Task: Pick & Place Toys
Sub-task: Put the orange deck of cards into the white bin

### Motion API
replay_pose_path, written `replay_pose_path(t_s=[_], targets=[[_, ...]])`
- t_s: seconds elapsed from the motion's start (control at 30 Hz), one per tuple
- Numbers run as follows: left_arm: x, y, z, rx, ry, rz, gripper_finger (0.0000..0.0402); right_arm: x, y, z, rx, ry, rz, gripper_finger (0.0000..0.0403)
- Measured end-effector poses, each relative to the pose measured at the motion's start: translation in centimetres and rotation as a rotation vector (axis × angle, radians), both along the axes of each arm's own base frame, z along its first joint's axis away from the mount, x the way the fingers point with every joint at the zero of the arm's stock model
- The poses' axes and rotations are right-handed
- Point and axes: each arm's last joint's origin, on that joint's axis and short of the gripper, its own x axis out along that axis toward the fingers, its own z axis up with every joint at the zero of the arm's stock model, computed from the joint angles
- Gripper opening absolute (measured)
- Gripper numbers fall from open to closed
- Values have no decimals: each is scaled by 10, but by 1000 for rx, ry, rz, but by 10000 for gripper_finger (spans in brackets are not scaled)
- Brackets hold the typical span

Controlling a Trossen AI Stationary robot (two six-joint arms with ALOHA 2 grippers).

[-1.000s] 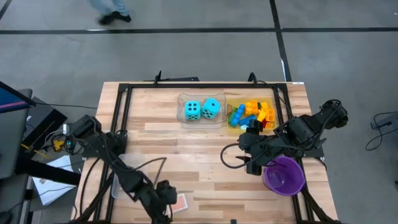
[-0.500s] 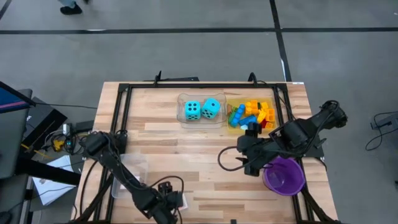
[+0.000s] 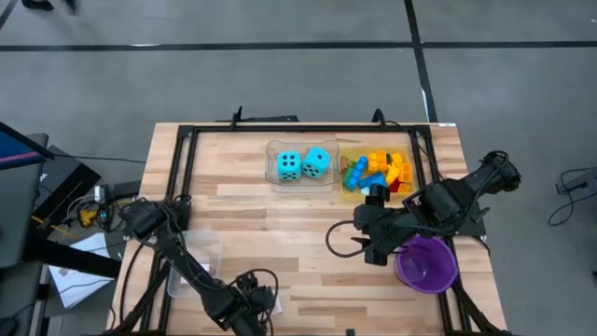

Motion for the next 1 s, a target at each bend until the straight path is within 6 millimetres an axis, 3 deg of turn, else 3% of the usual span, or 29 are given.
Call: replay_pose_path(t_s=[0.53, 0.67, 0.87, 1.0], targets=[[0, 9, -23, -38, 32, 29, 385, 6, -6, 2, -21, -26, 25, 284], [0, 12, -25, -32, 36, 35, 365, 8, -8, 2, -21, -29, 18, 284], [7, 21, -21, -54, 50, 58, 298, 12, -14, 3, -22, -42, 0, 284], [12, 35, -9, -58, 71, 27, 297, 16, -18, 4, -28, -62, 6, 284]])
